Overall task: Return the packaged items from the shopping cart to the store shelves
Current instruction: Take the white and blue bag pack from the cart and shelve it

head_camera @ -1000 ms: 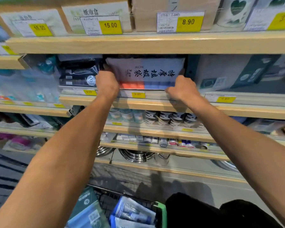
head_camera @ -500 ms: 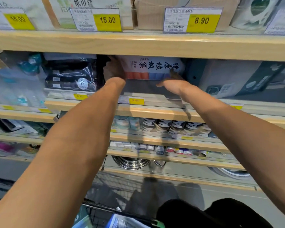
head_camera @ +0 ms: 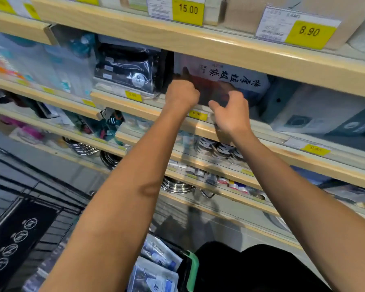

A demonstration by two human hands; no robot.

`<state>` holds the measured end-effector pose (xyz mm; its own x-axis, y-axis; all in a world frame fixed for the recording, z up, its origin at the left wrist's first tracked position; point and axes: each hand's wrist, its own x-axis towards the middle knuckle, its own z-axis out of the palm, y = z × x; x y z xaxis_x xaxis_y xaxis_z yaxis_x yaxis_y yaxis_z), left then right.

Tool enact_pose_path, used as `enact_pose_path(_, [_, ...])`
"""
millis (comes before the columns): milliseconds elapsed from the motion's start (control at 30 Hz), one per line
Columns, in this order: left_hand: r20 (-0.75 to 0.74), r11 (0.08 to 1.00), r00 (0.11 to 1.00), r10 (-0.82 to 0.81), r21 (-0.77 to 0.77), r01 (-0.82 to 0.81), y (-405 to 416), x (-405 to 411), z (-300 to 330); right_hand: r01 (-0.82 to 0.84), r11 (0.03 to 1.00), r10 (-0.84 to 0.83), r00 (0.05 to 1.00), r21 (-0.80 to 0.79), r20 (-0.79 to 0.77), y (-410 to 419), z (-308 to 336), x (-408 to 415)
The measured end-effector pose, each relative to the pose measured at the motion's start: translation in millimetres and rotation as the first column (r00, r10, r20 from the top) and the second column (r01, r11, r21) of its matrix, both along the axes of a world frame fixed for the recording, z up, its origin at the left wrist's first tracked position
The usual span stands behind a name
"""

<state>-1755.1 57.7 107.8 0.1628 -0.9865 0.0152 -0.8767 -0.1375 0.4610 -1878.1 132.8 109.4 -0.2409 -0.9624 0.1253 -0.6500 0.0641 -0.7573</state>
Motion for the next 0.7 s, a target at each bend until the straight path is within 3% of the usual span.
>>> enact_pose_path(67, [-0.043,0.996,0.999,-0.007,-0.094,0.003,24.1,4.7,7.8,-0.066,0.996,0.068,0.997,-0.056,0.029,9.3,0.3,12.0])
enact_pose_path(167, [-0.240,0.963,0.970,0.032,-0.251,-0.094,58.5,26.6,6.9,-0.225,0.956,0.246,0.965,-0.186,0.095,28.7,-3.7,38.0])
enact_pose_path(300, [-0.540,0.782,0.798,0.268,-0.362,-0.508,135.4,74.6,-16.6,-0.453,0.885,0.465,0.856,-0.106,0.228,67.0,-30.5,87.1])
enact_pose_path(367, [-0.606,0.659,0.658,0.448,-0.273,-0.700,181.7,100.5,-41.5,-0.586,0.810,0.573,0.778,-0.030,0.260,93.6,-46.9,105.5])
enact_pose_path(500, [-0.633,0.392,0.244,0.735,0.103,-0.914,292.5,143.6,-107.1,-0.818,0.533,0.743,0.575,0.216,0.344,150.8,-75.7,128.6])
enact_pose_path(567, [-0.595,0.247,0.041,0.802,0.270,-0.931,353.6,156.8,-143.5,-0.866,0.403,0.798,0.491,0.297,0.350,178.8,-90.5,141.3])
enact_pose_path(633, [-0.574,0.166,-0.130,0.808,0.434,-0.885,402.6,158.9,-170.6,-0.876,0.322,0.810,0.451,0.359,0.373,197.9,-107.3,151.3])
enact_pose_path(700, [-0.514,0.115,-0.243,0.822,0.569,-0.814,443.5,155.8,-184.1,-0.866,0.240,0.809,0.428,0.438,0.402,217.4,-126.2,163.4])
